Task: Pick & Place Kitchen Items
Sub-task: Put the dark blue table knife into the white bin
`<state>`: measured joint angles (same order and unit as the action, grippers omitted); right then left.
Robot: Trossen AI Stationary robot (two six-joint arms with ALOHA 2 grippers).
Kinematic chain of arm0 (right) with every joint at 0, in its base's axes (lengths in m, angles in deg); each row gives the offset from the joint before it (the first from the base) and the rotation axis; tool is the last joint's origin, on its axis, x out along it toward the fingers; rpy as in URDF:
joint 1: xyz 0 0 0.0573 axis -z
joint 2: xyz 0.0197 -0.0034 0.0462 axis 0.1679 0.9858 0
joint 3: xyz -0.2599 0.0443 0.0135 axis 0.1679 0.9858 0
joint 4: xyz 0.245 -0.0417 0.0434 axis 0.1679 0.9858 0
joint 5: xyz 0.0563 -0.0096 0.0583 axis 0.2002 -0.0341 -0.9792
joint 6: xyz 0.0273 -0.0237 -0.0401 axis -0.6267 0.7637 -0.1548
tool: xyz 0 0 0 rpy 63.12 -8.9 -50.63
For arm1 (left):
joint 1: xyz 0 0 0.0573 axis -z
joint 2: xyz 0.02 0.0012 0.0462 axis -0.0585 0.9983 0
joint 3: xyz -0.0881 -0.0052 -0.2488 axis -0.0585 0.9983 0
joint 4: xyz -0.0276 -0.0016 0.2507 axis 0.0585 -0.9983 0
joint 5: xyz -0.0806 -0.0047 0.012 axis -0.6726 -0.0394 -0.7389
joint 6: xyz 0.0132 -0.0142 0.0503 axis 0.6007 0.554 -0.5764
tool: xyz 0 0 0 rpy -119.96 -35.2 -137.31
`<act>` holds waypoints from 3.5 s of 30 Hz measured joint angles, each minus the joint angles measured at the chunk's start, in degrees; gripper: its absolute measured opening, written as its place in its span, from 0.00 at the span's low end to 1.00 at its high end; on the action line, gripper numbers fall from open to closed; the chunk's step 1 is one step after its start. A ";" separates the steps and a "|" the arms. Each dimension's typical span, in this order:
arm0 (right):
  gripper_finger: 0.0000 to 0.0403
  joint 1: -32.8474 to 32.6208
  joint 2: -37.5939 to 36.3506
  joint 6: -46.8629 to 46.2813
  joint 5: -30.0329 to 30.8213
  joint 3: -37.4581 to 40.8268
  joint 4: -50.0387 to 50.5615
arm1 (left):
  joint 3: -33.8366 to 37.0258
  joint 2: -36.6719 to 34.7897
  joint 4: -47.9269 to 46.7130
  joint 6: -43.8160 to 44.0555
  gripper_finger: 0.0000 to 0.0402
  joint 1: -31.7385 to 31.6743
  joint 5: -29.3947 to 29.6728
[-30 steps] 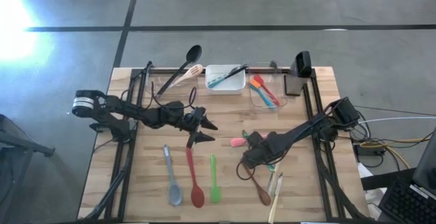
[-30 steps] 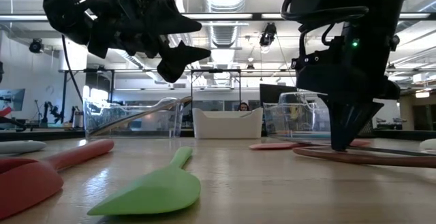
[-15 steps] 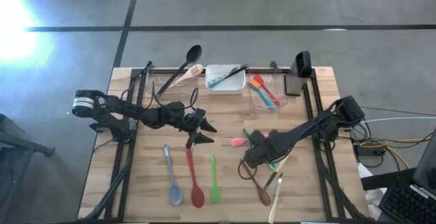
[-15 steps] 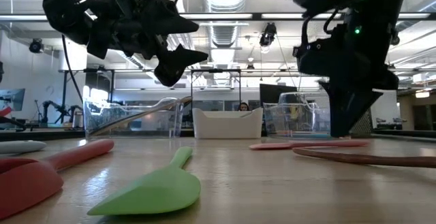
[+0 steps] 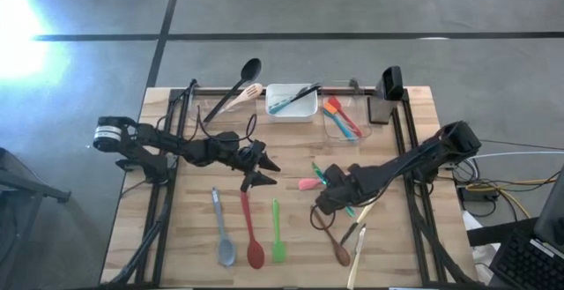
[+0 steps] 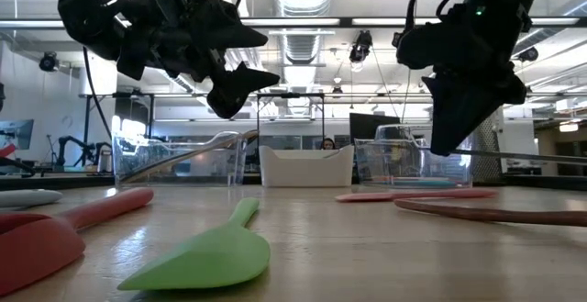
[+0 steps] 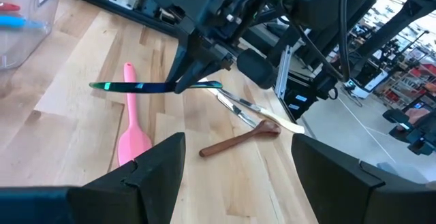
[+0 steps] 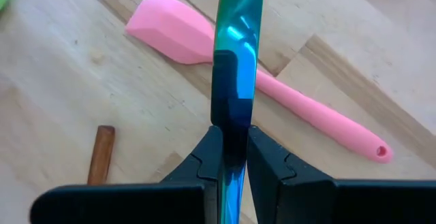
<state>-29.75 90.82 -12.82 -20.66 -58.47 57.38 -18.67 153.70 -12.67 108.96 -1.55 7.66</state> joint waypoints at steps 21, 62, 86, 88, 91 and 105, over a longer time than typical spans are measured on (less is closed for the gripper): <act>0.07 11.96 -0.48 22.67 1.87 -10.31 4.88 | -0.03 0.00 -0.39 -1.32 0.67 0.00 1.88; 0.07 -1.45 -30.55 70.05 6.72 9.79 -63.88 | -24.65 13.99 17.80 -5.64 0.67 0.40 -6.64; 0.07 -1.42 -29.94 69.44 -9.29 9.48 -71.15 | -44.20 24.53 15.53 -1.40 0.67 -0.98 -32.26; 0.07 -1.42 -29.94 69.47 -9.42 9.46 -71.16 | -44.83 24.59 15.38 -1.31 0.67 -0.98 -32.74; 0.07 -1.34 -29.94 69.59 -9.33 9.46 -71.15 | -45.79 24.59 15.41 -1.64 0.67 -0.67 -33.51; 0.07 -1.24 -29.94 69.76 -9.29 9.46 -71.14 | -53.55 27.69 7.86 -4.58 0.67 0.81 -38.46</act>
<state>-30.99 60.88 56.94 -29.95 -49.00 -13.76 -72.22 181.38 -4.81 104.38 -0.75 -30.79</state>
